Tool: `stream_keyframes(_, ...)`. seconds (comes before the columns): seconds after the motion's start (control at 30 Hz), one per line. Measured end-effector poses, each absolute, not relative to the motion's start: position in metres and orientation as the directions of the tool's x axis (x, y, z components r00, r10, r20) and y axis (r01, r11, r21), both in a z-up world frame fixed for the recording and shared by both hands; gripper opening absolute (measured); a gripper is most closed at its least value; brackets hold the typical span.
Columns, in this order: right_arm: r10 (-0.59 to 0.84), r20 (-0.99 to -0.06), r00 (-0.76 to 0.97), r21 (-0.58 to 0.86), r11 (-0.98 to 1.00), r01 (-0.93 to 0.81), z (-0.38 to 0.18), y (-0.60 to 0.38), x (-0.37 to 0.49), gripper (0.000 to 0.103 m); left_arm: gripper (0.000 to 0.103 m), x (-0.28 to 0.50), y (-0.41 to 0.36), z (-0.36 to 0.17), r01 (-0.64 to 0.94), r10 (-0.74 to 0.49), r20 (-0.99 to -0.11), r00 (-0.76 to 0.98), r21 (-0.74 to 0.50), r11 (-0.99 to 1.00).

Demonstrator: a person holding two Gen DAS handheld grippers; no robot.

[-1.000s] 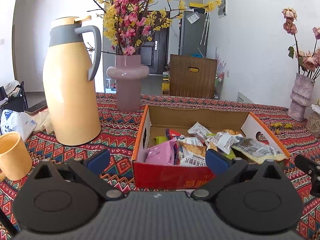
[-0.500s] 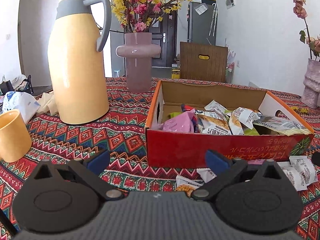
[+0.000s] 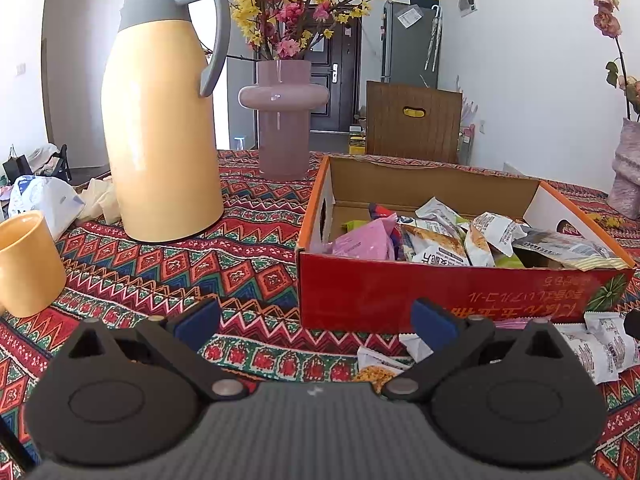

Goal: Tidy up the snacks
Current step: 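Withdraw both tools from the box back over the remaining packets, then grasp a white packet from the cloth with the right tool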

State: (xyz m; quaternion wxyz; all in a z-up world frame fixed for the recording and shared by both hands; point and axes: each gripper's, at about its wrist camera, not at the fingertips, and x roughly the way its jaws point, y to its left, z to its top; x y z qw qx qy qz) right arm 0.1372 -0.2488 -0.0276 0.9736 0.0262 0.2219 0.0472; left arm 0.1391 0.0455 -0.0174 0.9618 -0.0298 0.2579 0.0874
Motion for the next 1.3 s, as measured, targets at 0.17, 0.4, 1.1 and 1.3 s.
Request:
stream_keyframes(0.17, 0.096, -0.436, 0.895, 0.061, 0.995, -0.077, -0.029, -0.247, 0.138, 0.103, 0.103, 0.138, 0.046, -0.017, -0.185, 0.153, -0.496, 0.855, -0.016, 0.983)
stream_keyframes(0.4, 0.080, -0.442, 0.893, 0.050, 0.997, -0.065, -0.031, -0.245, 0.138, 0.103, 0.103, 0.135, 0.048, -0.016, -0.185, 0.147, -0.489, 0.860, -0.030, 0.982)
stream_keyframes(1.1, 0.042, -0.551, 0.833, 0.010, 0.999, -0.044, -0.044, -0.238, 0.158, 0.072, 0.103, 0.137, 0.050, -0.017, -0.193, 0.151, -0.501, 0.852, -0.032, 0.981)
stream_keyframes(1.3, 0.069, -0.604, 0.794, 0.023, 0.997, -0.069, -0.050, -0.237, 0.166, 0.043, 0.103, 0.137, 0.050, -0.018, -0.197, 0.155, -0.505, 0.849, -0.031, 0.980)
